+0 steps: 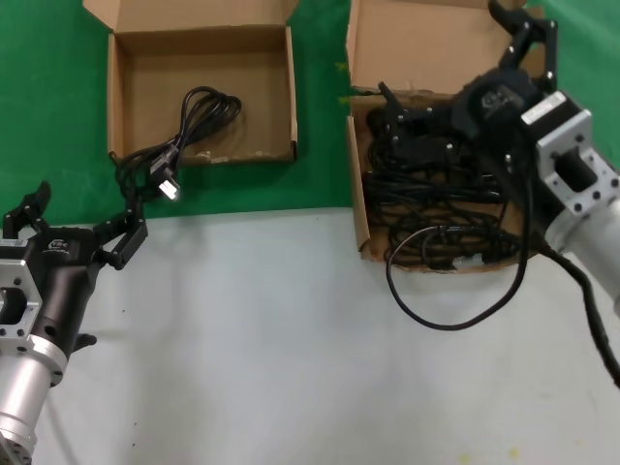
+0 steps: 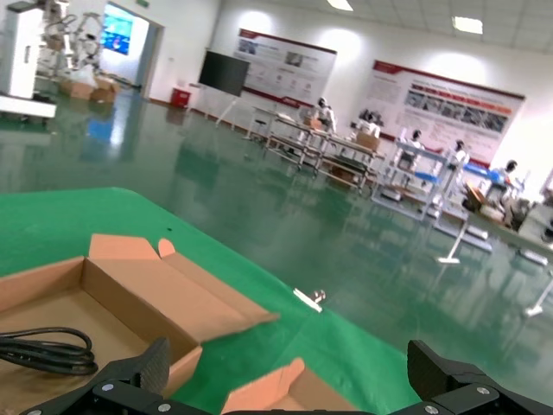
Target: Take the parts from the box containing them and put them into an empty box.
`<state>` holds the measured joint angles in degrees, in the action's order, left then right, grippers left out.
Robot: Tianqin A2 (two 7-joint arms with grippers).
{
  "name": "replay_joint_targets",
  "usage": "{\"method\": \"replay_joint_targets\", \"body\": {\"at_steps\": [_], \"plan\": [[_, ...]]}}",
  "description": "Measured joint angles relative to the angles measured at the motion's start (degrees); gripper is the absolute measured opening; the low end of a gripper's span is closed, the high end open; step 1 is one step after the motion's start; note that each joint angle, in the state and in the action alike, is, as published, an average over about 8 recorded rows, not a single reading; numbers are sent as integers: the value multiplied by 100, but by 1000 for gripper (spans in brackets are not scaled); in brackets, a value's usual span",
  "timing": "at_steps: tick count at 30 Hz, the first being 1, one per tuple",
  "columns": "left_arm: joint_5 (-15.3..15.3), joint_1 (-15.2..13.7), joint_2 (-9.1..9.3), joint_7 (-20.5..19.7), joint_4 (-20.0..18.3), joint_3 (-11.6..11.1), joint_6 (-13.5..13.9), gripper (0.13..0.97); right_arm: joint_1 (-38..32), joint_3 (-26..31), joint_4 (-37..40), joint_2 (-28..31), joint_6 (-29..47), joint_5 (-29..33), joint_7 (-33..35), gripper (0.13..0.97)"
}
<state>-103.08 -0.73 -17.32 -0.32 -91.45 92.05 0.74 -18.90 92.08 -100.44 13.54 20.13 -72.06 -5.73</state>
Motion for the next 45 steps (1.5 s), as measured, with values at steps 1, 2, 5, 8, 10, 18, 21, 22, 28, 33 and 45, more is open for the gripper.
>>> {"method": "replay_joint_targets", "body": {"at_steps": [1, 2, 5, 8, 10, 18, 21, 22, 28, 33, 45], "plan": [[0, 2, 0, 1, -1, -1, -2, 631, 45, -1, 21, 9, -47, -73, 13, 966], [0, 3, 1, 2, -1, -2, -3, 658, 89, -2, 41, 17, -94, -146, 27, 966], [-1, 8, 1, 4, -3, -4, -8, 658, 217, -5, 101, 42, -231, -357, 66, 966], [-1, 14, 2, 6, -4, -7, -14, 700, 350, -8, 162, 68, -372, -575, 107, 966], [-1, 17, 3, 8, -5, -9, -17, 742, 437, -9, 203, 84, -466, -719, 133, 966], [-2, 31, 5, 14, -10, -16, -31, 864, 795, -17, 367, 154, -841, -1302, 239, 966], [-2, 36, 6, 16, -11, -18, -36, 902, 925, -20, 429, 179, -983, -1521, 280, 966], [-2, 38, 7, 17, -12, -19, -38, 915, 970, -21, 449, 187, -1031, -1594, 293, 966], [-3, 48, 8, 21, -15, -24, -48, 947, 1231, -27, 570, 238, -1310, -2023, 373, 966], [-4, 57, 10, 25, -17, -29, -57, 966, 1452, -31, 673, 281, -1545, -2385, 440, 966], [-5, 69, 12, 31, -21, -36, -70, 966, 1776, -39, 824, 343, -1892, -2920, 539, 966]]}}
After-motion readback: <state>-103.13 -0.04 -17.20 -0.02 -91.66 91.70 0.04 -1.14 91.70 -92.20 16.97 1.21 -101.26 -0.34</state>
